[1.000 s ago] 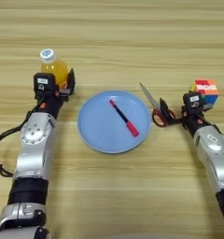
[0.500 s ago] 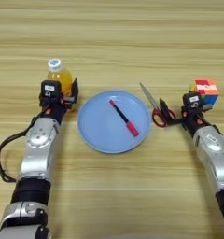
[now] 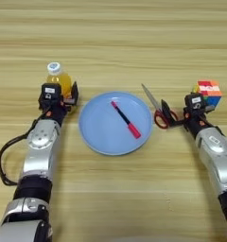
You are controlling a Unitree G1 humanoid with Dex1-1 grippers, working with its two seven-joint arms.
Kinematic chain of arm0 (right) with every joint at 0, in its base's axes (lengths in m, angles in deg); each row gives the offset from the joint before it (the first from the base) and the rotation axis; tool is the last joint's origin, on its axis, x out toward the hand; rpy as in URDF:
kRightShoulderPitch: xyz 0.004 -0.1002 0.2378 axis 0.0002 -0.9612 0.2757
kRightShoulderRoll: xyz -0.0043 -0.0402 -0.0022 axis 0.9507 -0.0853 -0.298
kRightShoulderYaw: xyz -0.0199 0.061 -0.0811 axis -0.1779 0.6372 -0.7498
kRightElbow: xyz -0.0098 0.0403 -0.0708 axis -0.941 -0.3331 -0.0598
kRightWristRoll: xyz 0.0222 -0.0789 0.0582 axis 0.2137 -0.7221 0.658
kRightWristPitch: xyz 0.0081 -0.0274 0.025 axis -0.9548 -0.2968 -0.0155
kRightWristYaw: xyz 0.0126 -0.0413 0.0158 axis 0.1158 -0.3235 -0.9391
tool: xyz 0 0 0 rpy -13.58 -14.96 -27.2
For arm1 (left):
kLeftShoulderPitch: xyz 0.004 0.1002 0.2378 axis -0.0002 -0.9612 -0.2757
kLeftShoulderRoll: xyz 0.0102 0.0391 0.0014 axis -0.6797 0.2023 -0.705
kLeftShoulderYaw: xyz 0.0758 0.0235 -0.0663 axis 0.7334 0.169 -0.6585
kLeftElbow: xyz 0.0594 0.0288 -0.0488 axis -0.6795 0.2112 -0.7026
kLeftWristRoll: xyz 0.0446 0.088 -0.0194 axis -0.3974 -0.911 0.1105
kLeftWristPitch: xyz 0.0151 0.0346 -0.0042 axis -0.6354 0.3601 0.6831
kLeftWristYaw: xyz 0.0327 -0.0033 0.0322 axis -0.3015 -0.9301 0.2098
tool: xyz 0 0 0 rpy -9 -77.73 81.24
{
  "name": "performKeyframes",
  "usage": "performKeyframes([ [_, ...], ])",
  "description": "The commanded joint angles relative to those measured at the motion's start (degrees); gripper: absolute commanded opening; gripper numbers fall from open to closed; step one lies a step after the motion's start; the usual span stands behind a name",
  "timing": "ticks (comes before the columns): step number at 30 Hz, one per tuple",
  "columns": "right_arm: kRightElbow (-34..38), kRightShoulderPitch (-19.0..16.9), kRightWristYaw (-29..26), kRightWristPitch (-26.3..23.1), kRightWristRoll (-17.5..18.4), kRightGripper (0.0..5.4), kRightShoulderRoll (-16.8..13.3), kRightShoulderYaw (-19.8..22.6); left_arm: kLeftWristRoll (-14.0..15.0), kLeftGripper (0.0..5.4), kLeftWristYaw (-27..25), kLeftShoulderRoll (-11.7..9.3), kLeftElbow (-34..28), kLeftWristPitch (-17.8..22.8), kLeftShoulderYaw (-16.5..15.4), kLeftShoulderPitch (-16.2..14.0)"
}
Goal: Move the objects on the table
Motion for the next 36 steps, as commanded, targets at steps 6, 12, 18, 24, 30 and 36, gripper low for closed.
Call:
performKeyframes([
  [6, 0.16, 0.70, -0.20, 0.52, -0.02, 5.40, -0.05, -0.10, 0.56, 4.67, 0.08, -0.15, -0.63, -0.88, -0.48, 0.89],
  [12, 0.29, 0.63, -0.22, 0.50, -0.03, 5.40, -0.08, -0.10, 0.76, 5.22, -0.18, -0.01, -1.26, -0.87, -0.44, 0.65],
  [18, 0.39, 0.52, -0.31, 0.49, -0.03, 5.40, -0.16, -0.11, 2.07, 5.37, -0.98, 0.55, -3.61, -2.03, -0.82, 0.62],
  [24, 0.43, 0.46, -0.36, 0.49, -0.04, 5.40, -0.20, -0.14, 3.80, 5.37, -1.77, 0.94, -7.11, -4.16, -1.10, 0.61],
  [30, 0.46, 0.36, -0.33, 0.49, -0.13, 5.40, -0.18, -0.24, 5.51, 5.37, -3.26, 1.20, -10.99, -6.04, -1.14, -0.04],
  [36, 0.40, 0.30, -0.32, 0.57, -0.21, 5.40, -0.12, -0.37, 6.21, 5.37, -3.90, 1.19, -16.58, -5.87, -0.92, -1.51],
])
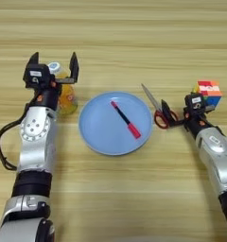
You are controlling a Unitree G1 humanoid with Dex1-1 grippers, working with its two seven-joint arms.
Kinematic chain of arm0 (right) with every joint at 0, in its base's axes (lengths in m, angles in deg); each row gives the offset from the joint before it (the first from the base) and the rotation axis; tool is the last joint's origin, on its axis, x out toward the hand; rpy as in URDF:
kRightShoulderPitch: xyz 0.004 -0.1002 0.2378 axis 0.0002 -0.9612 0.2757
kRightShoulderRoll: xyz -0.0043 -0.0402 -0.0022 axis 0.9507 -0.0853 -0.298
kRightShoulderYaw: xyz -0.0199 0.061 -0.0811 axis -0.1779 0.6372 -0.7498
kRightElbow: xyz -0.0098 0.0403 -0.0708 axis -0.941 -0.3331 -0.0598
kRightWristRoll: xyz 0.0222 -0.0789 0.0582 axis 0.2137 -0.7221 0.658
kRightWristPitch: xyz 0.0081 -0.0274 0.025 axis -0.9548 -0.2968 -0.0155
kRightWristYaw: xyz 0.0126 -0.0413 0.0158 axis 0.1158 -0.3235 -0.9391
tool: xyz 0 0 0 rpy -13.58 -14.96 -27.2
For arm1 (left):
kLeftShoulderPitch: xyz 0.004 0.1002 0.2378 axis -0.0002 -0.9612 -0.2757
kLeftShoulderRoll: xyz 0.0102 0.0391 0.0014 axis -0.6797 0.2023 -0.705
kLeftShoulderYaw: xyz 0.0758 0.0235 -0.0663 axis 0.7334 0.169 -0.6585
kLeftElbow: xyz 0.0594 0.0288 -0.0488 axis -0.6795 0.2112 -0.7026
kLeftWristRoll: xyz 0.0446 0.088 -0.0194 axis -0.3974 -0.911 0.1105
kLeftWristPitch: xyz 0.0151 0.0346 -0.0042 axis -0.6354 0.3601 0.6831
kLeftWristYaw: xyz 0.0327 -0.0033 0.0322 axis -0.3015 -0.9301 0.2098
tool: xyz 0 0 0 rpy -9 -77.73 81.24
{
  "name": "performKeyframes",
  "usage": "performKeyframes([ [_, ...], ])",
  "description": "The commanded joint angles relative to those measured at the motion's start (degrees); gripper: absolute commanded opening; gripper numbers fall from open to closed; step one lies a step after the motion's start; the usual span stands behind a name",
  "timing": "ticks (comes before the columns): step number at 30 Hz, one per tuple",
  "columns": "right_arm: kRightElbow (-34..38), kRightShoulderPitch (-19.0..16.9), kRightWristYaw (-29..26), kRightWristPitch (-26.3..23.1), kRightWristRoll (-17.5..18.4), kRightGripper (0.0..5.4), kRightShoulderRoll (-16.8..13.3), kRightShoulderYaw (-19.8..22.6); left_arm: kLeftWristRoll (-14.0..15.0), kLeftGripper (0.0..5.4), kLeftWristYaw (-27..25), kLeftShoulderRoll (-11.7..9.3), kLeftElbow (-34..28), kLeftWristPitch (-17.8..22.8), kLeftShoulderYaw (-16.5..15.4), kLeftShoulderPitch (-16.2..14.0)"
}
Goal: Move the objects on the table
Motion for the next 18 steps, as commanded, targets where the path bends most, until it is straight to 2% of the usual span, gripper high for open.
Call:
performKeyframes([
  [1, 0.38, 0.32, -0.16, 0.56, -0.24, 5.40, 0.02, -0.38, 1.69, 5.37, -0.97, 0.20, -4.98, -0.01, 0.12, -1.59],
  [10, 0.28, 0.28, 0.02, 0.57, -0.38, 5.40, 0.09, -0.58, 3.76, 5.37, -0.54, -0.12, -9.24, 0.14, -1.56, -2.13],
  [13, 0.23, 0.32, 0.11, 0.58, -0.38, 5.40, 0.10, -0.62, 3.00, 5.37, 1.23, -0.63, -8.93, -0.88, -3.19, -1.72],
  [18, 0.22, 0.34, 0.24, 0.58, -0.38, 5.40, 0.09, -0.71, 0.74, 5.37, 5.92, -2.01, -6.20, -0.14, -6.07, -0.84],
])
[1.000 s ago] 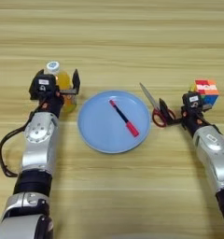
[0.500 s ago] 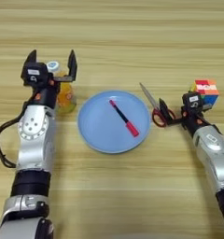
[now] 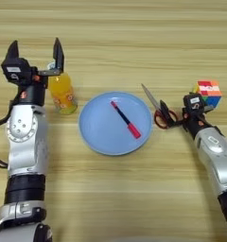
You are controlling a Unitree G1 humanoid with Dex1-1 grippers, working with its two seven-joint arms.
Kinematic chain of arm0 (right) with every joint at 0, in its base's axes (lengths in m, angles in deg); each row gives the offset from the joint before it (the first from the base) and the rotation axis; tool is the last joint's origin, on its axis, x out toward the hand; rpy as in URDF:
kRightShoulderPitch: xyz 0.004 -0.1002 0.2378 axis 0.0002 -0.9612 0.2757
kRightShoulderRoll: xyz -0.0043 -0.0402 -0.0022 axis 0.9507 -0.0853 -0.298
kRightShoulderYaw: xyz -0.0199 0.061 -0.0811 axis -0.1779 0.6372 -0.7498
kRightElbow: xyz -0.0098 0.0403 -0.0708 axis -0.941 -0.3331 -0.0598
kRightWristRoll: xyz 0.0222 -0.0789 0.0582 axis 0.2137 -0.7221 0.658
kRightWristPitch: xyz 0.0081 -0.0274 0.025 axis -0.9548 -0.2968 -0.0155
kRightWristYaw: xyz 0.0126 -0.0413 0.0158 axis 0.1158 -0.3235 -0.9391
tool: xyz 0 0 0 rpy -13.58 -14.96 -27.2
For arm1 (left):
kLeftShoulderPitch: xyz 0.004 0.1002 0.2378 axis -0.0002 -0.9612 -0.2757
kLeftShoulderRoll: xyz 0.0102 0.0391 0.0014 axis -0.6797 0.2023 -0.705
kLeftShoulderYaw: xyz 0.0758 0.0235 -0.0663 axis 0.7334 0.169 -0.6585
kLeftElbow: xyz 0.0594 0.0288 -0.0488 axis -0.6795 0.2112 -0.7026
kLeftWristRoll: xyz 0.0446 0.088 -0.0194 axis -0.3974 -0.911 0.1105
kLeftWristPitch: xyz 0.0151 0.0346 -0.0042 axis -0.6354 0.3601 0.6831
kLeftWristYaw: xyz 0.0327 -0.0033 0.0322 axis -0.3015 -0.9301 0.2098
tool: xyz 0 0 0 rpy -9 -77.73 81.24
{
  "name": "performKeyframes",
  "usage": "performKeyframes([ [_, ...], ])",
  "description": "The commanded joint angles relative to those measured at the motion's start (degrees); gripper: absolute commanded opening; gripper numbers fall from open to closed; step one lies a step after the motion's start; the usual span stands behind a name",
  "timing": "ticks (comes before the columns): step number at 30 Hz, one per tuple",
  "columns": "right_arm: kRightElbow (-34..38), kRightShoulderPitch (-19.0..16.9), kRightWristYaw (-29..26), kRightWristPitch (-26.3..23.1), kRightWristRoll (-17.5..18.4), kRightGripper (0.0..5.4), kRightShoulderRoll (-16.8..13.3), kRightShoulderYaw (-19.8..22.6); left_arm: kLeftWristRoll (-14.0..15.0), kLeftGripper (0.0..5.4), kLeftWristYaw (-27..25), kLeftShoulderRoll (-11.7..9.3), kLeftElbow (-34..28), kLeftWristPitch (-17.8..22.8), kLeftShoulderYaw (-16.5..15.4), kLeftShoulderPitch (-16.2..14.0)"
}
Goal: Move the objects on the table
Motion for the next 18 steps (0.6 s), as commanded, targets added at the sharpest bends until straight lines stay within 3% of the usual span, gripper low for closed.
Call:
performKeyframes([
  [1, 0.24, 0.34, 0.17, 0.55, -0.16, 5.40, 0.07, 0.03, -1.87, 5.37, 3.79, -1.59, 2.55, 0.77, -2.40, 1.00],
  [5, 0.25, 0.34, 0.20, 0.52, -0.17, 5.40, 0.07, -0.01, -2.65, 5.37, 6.44, -2.99, 5.21, 1.15, -4.25, 1.69],
  [18, 0.66, 0.16, 0.18, 0.51, -0.08, 5.40, -0.01, 0.01, -5.06, 5.37, 7.84, -5.72, 14.72, 6.24, -3.75, 3.18],
])
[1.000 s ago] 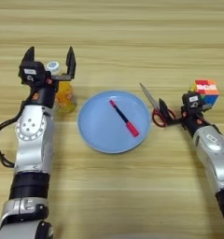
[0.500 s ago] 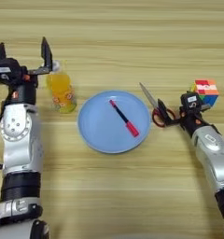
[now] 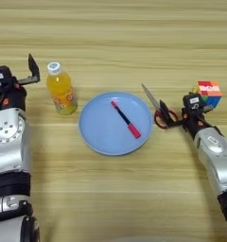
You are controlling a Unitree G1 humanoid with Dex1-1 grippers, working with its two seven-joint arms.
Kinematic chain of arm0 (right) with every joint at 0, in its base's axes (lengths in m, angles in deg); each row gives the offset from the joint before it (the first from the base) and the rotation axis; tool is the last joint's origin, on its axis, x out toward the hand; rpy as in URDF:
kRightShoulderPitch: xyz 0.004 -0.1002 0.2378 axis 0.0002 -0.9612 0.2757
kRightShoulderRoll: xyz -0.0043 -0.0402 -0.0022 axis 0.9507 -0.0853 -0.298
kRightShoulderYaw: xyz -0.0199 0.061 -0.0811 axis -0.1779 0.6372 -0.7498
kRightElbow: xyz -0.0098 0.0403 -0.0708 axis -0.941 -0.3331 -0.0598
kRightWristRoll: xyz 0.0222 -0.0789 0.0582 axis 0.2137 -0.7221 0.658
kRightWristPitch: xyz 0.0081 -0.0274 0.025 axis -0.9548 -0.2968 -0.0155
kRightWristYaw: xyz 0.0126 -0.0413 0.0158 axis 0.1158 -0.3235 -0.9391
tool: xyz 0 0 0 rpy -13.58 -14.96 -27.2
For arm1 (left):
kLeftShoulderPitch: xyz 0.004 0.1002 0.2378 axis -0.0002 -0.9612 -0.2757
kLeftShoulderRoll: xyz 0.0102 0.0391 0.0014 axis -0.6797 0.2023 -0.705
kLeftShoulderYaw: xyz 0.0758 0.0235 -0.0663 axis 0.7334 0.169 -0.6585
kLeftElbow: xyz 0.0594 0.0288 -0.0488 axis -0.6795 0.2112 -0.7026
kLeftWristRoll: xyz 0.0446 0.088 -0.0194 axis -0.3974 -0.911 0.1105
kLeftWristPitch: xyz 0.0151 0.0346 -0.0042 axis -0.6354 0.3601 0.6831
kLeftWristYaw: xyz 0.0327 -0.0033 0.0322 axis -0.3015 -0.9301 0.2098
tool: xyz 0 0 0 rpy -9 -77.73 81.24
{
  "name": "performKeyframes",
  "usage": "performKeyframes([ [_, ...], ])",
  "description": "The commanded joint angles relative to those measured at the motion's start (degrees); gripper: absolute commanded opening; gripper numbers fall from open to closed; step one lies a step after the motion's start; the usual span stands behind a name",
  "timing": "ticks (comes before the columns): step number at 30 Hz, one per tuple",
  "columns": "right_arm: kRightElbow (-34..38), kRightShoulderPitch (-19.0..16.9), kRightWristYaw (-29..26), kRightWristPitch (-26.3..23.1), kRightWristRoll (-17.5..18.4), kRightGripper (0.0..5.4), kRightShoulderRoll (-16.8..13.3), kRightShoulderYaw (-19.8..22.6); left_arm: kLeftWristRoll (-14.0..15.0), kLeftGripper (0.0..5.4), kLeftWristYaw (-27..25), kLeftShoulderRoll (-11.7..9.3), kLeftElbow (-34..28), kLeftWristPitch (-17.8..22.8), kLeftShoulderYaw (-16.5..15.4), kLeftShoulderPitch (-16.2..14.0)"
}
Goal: Move the objects on the table
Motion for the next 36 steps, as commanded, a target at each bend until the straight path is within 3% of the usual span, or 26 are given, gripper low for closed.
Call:
performKeyframes([
  [1, 0.76, 0.15, 0.05, 0.45, -0.05, 5.40, -0.02, 0.11, -0.33, 5.37, 0.38, -1.18, 2.69, 2.08, -0.03, 1.33],
  [8, 1.12, 0.08, -0.19, 0.41, 0.13, 5.40, -0.24, 0.25, -1.78, 5.37, 1.57, -2.01, 6.06, 2.65, 0.48, 2.00],
  [12, 5.59, -1.19, -0.29, -0.02, -1.28, 5.40, -0.75, -1.14, -2.16, 5.37, 2.26, -2.03, 7.07, 2.44, 0.77, 2.18],
  [16, 21.62, -3.60, -3.47, -6.96, -3.70, 5.40, -1.73, -7.34, -2.47, 5.37, 2.65, -1.89, 7.59, 2.32, 0.88, 2.37],
  [20, 26.81, -1.40, -7.01, -16.04, -2.22, 5.40, -1.20, -11.07, -2.52, 5.37, 2.81, -1.93, 7.99, 2.16, 1.00, 2.54],
  [27, 23.85, 3.00, -9.65, -24.32, -1.71, 5.40, 0.87, -14.94, -2.51, 5.37, 2.76, -2.06, 8.14, 1.99, 1.09, 2.51],
  [36, 12.62, 7.13, -10.92, -23.74, -3.57, 5.40, 2.23, -18.99, -2.53, 5.37, 2.90, -1.78, 7.13, 2.10, 1.25, 1.97],
])
